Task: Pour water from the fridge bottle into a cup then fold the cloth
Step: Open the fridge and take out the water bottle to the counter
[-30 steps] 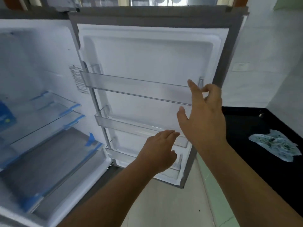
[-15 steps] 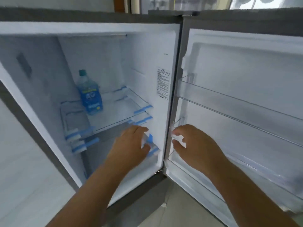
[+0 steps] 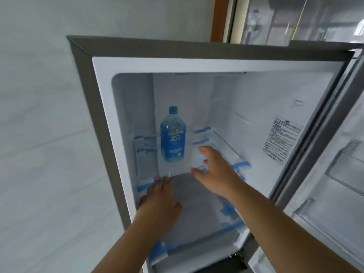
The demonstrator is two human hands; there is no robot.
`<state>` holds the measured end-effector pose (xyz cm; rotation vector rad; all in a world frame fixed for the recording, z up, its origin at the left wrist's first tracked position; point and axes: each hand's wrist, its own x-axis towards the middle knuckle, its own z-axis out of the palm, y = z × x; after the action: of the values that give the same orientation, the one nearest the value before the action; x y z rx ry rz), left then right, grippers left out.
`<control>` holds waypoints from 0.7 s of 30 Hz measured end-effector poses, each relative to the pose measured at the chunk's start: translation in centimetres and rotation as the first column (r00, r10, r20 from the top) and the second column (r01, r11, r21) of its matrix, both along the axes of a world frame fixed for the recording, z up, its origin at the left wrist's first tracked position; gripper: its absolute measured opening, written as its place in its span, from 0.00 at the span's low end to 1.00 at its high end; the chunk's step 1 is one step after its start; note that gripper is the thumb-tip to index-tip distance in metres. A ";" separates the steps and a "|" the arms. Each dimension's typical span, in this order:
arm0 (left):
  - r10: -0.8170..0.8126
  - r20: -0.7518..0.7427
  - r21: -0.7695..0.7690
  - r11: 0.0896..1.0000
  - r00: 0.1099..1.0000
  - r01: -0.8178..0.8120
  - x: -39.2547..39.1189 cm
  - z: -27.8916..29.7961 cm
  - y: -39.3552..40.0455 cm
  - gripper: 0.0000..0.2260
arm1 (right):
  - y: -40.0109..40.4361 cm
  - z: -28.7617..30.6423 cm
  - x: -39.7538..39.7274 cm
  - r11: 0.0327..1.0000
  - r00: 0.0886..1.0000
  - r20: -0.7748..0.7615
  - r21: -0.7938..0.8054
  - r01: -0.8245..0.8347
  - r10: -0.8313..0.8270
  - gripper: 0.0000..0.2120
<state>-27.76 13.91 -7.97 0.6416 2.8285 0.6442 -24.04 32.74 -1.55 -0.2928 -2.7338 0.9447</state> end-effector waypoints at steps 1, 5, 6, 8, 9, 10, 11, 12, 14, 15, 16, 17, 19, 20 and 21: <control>0.019 0.001 0.012 1.000 1.000 -0.019 -0.3 -0.2 0.0 0.35 | -0.1 0.9 -1.9 1.000 0.999 -0.029 -0.022 -0.022 0.021 0.37; 0.083 -0.026 0.085 0.993 0.996 -0.080 -1.1 -0.6 0.1 0.35 | 0.2 4.1 -9.5 0.982 0.992 -0.111 -0.174 -0.078 0.059 0.48; 0.095 -0.032 0.098 0.991 0.995 -0.092 -1.2 -0.6 0.1 0.34 | 0.3 4.6 -11.3 0.974 0.991 -0.114 -0.208 -0.090 0.068 0.54; 0.129 -0.025 0.126 0.984 0.991 -0.125 -1.6 -0.6 0.1 0.35 | -0.1 5.3 -14.5 0.958 0.992 -0.079 -0.263 -0.118 0.101 0.60; 0.147 -0.019 0.147 0.979 0.989 -0.143 -1.8 -0.5 0.2 0.35 | -0.2 5.5 -15.9 0.949 0.991 -0.062 -0.289 -0.128 0.115 0.60; 0.164 -0.018 0.172 0.972 0.986 -0.159 -2.0 -0.3 0.3 0.35 | -0.4 5.7 -16.9 0.938 0.990 -0.052 -0.317 -0.141 0.131 0.58; 0.184 -0.020 0.202 0.963 0.983 -0.176 -2.3 -0.3 0.3 0.35 | -0.5 5.6 -17.8 0.930 0.988 -0.050 -0.335 -0.151 0.143 0.55; 0.207 -0.023 0.238 0.951 0.978 -0.196 -2.5 -0.1 0.5 0.35 | -0.6 5.3 -18.5 0.931 0.987 -0.065 -0.327 -0.161 0.148 0.49; 0.254 -0.021 0.312 0.921 0.967 -0.235 -2.8 0.4 0.9 0.33 | -0.3 4.5 -19.3 0.961 0.985 -0.125 -0.232 -0.147 0.121 0.33; 0.271 -0.016 0.334 0.909 0.963 -0.250 -3.0 0.7 1.2 0.33 | 0.0 4.0 -19.4 0.976 0.982 -0.157 -0.178 -0.129 0.102 0.27; 0.277 -0.015 0.349 0.902 0.961 -0.255 -3.1 1.0 1.3 0.33 | 0.3 3.6 -19.4 0.983 0.979 -0.184 -0.140 -0.116 0.089 0.22; 0.279 -0.011 0.371 0.893 0.960 -0.255 -3.4 1.2 1.5 0.33 | 0.6 3.5 -19.2 0.987 0.975 -0.205 -0.118 -0.112 0.086 0.20; 0.285 0.012 0.415 0.871 0.959 -0.264 -3.9 1.9 2.1 0.35 | 1.2 3.6 -18.5 0.986 0.968 -0.225 -0.091 -0.137 0.114 0.17; 0.291 0.024 0.447 0.853 0.956 -0.271 -4.0 2.4 2.5 0.36 | 1.5 3.6 -18.0 0.984 0.963 -0.230 -0.077 -0.162 0.140 0.15; 0.303 0.034 0.486 0.828 0.952 -0.281 -4.4 2.8 2.8 0.37 | 1.7 3.7 -17.4 0.980 0.957 -0.237 -0.063 -0.188 0.168 0.14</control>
<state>-32.13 16.73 -5.19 0.2773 2.8353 1.4460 -41.43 34.47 2.14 0.0496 -2.5417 1.0692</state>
